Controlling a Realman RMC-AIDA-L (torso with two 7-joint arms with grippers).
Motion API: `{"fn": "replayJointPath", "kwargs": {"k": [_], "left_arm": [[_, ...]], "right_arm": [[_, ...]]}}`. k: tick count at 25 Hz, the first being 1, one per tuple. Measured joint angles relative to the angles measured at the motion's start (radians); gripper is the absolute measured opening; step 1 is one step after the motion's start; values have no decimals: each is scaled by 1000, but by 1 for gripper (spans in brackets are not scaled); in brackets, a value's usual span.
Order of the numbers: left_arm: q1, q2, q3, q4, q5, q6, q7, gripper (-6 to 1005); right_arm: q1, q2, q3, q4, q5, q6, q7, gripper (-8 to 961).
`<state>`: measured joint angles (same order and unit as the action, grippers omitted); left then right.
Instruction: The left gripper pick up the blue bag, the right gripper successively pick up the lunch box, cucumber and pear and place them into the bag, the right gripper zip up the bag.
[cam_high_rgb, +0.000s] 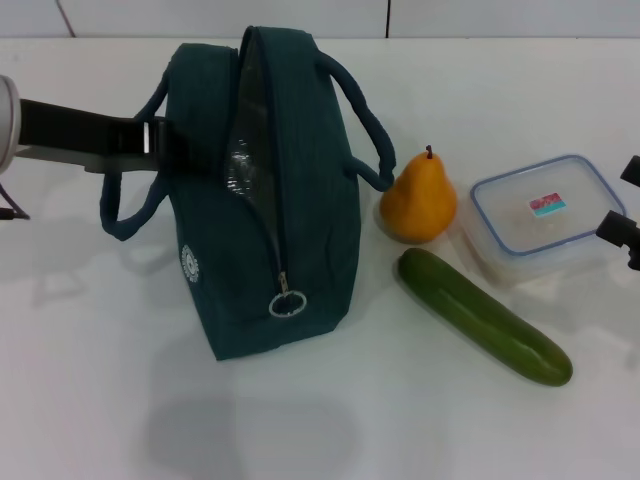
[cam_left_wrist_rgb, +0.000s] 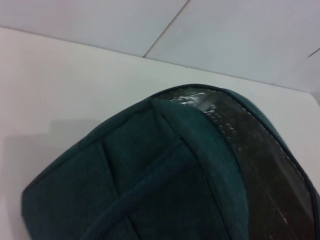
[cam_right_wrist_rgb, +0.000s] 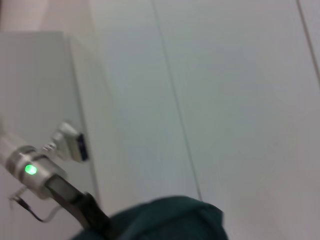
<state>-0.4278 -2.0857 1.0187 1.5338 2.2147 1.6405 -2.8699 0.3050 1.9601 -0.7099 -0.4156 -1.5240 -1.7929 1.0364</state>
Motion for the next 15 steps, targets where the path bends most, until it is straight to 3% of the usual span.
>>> {"fn": "replayJointPath", "kwargs": {"k": [8, 15], "left_arm": [[-4, 0, 0, -2, -2, -11, 7, 35], [-6, 0, 3, -6, 1, -25, 10, 35]], "right_arm": [[3, -29, 24, 0, 7, 153, 104, 823], [17, -20, 118, 56, 19, 323, 308, 819]]}}
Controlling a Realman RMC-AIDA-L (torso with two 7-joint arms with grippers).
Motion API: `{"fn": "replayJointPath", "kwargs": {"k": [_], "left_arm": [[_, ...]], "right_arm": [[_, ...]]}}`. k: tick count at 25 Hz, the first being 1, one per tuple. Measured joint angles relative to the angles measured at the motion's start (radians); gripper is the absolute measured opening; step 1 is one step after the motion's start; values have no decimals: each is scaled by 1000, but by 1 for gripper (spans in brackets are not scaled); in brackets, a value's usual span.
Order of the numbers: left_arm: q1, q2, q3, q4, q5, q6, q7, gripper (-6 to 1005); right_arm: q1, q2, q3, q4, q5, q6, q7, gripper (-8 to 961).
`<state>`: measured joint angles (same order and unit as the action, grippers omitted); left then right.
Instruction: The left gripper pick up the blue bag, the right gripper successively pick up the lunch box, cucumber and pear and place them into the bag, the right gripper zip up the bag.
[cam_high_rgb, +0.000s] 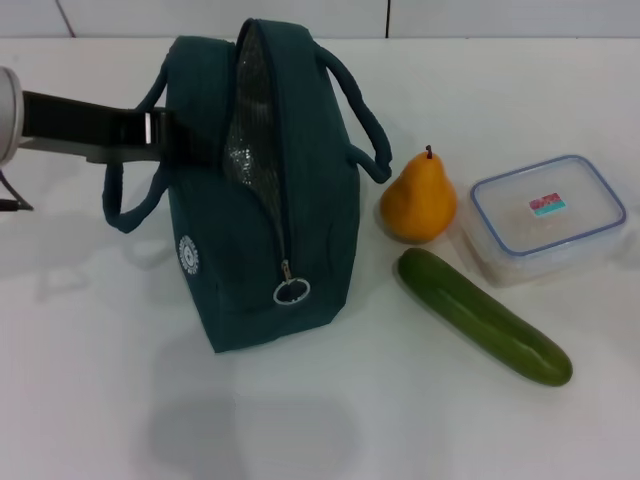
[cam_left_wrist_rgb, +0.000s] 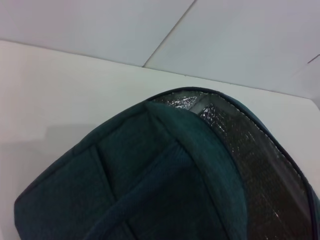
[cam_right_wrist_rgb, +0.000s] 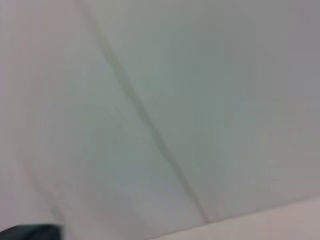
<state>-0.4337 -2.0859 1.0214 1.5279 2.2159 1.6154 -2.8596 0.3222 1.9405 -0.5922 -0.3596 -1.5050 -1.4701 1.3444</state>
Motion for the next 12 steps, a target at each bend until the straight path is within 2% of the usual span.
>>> {"fn": "replayJointPath", "kwargs": {"k": [5, 12], "left_arm": [[-3, 1, 14, 6, -4, 0, 16, 35], [-6, 2, 14, -4, 0, 0, 27, 36]], "right_arm": [[37, -11, 13, 77, 2, 126, 74, 815], [83, -4, 5, 147, -5, 202, 134, 811]]}}
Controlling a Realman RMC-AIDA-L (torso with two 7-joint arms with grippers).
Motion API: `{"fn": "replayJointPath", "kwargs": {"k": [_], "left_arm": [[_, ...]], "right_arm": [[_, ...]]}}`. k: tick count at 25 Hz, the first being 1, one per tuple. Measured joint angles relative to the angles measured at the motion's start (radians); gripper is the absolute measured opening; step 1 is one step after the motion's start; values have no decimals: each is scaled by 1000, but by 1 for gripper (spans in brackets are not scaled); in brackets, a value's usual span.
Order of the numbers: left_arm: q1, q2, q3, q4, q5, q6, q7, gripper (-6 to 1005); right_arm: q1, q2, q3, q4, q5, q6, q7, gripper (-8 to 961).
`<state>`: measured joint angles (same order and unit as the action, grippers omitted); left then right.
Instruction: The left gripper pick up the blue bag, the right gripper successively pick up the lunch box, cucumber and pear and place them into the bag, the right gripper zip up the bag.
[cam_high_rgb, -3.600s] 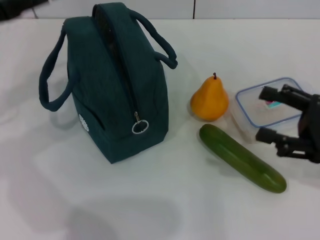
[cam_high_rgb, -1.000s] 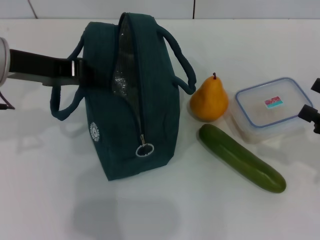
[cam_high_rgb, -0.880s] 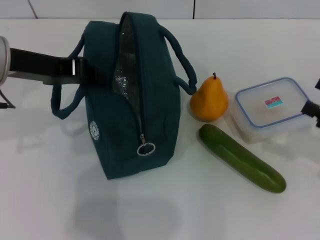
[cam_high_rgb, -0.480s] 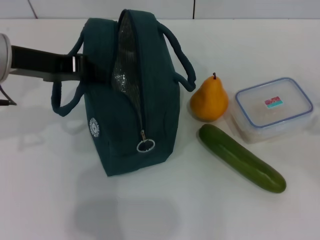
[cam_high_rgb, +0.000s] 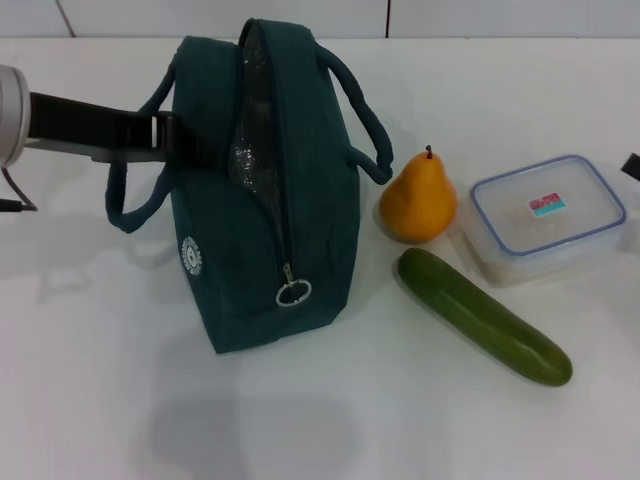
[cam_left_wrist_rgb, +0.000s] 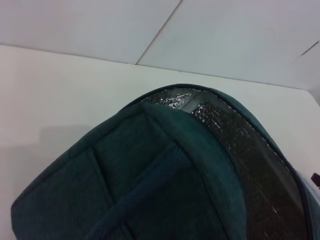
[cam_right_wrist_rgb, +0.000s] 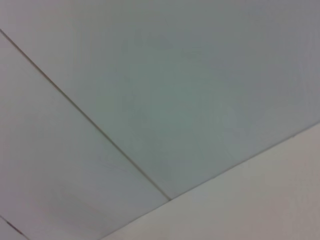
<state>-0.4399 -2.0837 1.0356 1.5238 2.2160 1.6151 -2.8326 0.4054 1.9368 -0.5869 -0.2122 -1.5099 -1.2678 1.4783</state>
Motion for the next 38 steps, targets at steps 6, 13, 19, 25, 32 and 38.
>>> {"fn": "replayJointPath", "kwargs": {"k": [6, 13, 19, 25, 32, 38], "left_arm": [[0, 1, -2, -5, -1, 0, 10, 36], [1, 0, 0, -9, -3, 0, 11, 36], [5, -1, 0, -11, -4, 0, 12, 36], [6, -1, -2, -11, -4, 0, 14, 36], [6, -1, -5, -11, -4, 0, 20, 36], [6, -2, -5, -11, -4, 0, 23, 37]], "right_arm": [[16, 26, -7, 29, -2, -1, 21, 806], [25, 40, -11, 31, -3, 3, 43, 802], [35, 40, -22, 41, -4, 3, 86, 798], [35, 40, -22, 42, -4, -40, 126, 794], [29, 40, -12, 42, 6, -92, 165, 734], [34, 47, -11, 42, 10, -103, 203, 630]]}}
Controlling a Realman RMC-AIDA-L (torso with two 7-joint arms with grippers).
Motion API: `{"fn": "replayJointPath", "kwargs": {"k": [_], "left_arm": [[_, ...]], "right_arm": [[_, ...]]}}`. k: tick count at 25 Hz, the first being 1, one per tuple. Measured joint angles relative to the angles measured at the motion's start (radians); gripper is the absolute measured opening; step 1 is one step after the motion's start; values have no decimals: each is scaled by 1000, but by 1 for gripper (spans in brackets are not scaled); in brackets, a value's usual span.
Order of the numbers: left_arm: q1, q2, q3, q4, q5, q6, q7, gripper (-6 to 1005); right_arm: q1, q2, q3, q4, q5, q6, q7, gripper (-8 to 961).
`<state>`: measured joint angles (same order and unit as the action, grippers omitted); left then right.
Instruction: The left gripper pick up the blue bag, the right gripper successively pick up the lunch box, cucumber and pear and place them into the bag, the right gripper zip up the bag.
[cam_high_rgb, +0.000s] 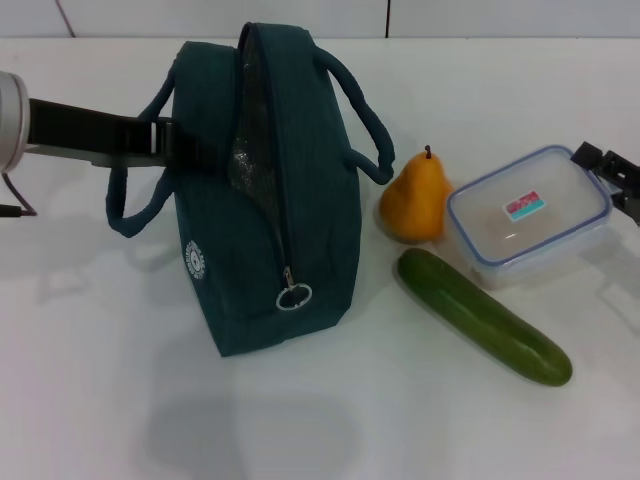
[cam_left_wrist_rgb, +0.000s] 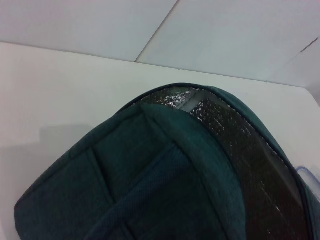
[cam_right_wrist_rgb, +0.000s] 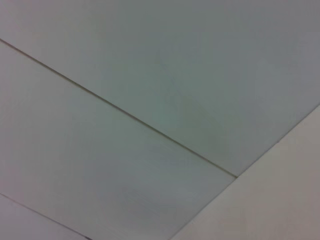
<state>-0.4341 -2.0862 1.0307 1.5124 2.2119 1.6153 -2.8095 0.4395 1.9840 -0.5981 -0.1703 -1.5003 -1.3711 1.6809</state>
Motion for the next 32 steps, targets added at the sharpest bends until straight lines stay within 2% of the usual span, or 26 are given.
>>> {"fn": "replayJointPath", "kwargs": {"k": [7, 12, 18, 23, 28, 32], "left_arm": [[0, 1, 5, 0, 0, 0, 5, 37], [0, 1, 4, 0, 0, 0, 14, 37], [-3, 2, 2, -20, -14, 0, 22, 37], [-5, 3, -1, -30, -26, 0, 34, 37], [-6, 3, -2, -33, -26, 0, 45, 37], [-7, 3, -5, -45, -26, 0, 55, 37]], "right_arm": [[7, 26, 0, 0, 1, -9, 44, 631], [10, 28, 0, 12, 10, -24, 60, 631], [11, 29, 1, 18, 22, -33, 84, 576], [11, 29, -2, 29, 31, -34, 84, 409], [14, 29, -9, 34, 31, -37, 86, 310], [14, 29, -8, 40, 31, -52, 86, 280]]}}
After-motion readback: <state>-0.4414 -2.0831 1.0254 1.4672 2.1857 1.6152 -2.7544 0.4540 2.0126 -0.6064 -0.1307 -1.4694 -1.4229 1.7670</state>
